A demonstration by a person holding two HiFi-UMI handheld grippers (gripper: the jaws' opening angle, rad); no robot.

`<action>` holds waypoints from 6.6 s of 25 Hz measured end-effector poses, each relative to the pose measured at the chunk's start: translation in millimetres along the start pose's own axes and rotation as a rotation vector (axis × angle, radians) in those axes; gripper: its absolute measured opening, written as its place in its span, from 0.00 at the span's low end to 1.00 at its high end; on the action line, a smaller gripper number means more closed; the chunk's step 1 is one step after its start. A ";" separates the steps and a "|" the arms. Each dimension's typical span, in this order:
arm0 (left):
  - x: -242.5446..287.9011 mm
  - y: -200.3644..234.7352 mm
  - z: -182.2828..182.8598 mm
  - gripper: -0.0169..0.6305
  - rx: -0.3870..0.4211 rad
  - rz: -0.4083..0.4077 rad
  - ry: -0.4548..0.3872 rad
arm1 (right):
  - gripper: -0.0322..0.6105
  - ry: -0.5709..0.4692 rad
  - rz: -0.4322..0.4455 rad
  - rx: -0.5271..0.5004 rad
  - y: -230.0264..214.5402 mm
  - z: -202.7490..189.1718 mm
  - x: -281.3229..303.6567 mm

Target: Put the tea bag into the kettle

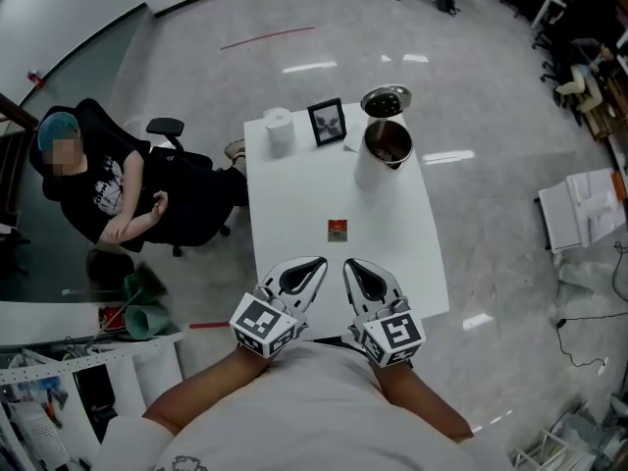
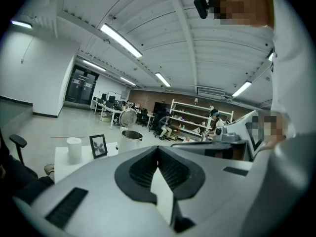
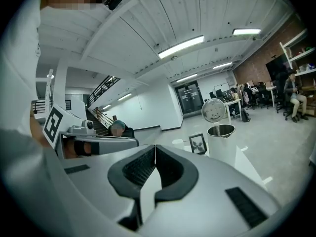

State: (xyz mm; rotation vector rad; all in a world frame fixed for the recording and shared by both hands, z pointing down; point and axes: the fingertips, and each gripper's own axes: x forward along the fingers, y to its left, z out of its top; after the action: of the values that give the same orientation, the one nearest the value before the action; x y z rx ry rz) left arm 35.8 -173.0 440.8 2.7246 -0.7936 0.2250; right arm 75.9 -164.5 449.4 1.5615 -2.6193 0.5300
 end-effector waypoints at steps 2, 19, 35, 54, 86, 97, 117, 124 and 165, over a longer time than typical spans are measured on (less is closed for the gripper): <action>2.6 5.7 -5.0 0.04 -0.009 0.006 0.014 | 0.07 0.009 0.001 0.011 -3.2 -4.6 4.8; 63.7 71.3 -71.9 0.04 0.010 -0.076 0.110 | 0.07 0.135 -0.135 -0.056 -63.1 -65.2 79.2; 113.8 152.1 -165.8 0.04 -0.108 -0.061 0.218 | 0.33 0.469 -0.177 -0.048 -124.5 -218.7 163.6; 98.6 159.3 -181.4 0.04 -0.154 -0.045 0.230 | 0.41 0.620 -0.197 -0.160 -127.5 -274.1 174.3; 17.9 53.4 -69.3 0.04 -0.070 0.112 0.007 | 0.12 0.222 -0.021 -0.266 -12.2 -77.4 46.5; -6.0 47.3 -36.9 0.04 -0.060 0.127 -0.059 | 0.12 0.150 0.022 -0.274 15.4 -43.8 46.0; -99.5 28.9 -16.0 0.04 -0.011 -0.056 -0.134 | 0.12 0.087 -0.162 -0.310 115.9 -31.3 10.2; -95.6 11.2 -2.9 0.04 0.017 -0.112 -0.172 | 0.12 0.051 -0.226 -0.319 110.4 -20.7 -11.2; 146.1 -48.8 8.5 0.04 -0.053 0.271 -0.141 | 0.12 0.109 0.151 -0.284 -151.0 9.7 -47.1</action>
State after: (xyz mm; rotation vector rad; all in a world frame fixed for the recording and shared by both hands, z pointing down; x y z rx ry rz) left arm 185.1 -209.5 454.7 2.5987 -1.1924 0.0673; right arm 230.4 -193.1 470.5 1.2252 -2.6030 0.2276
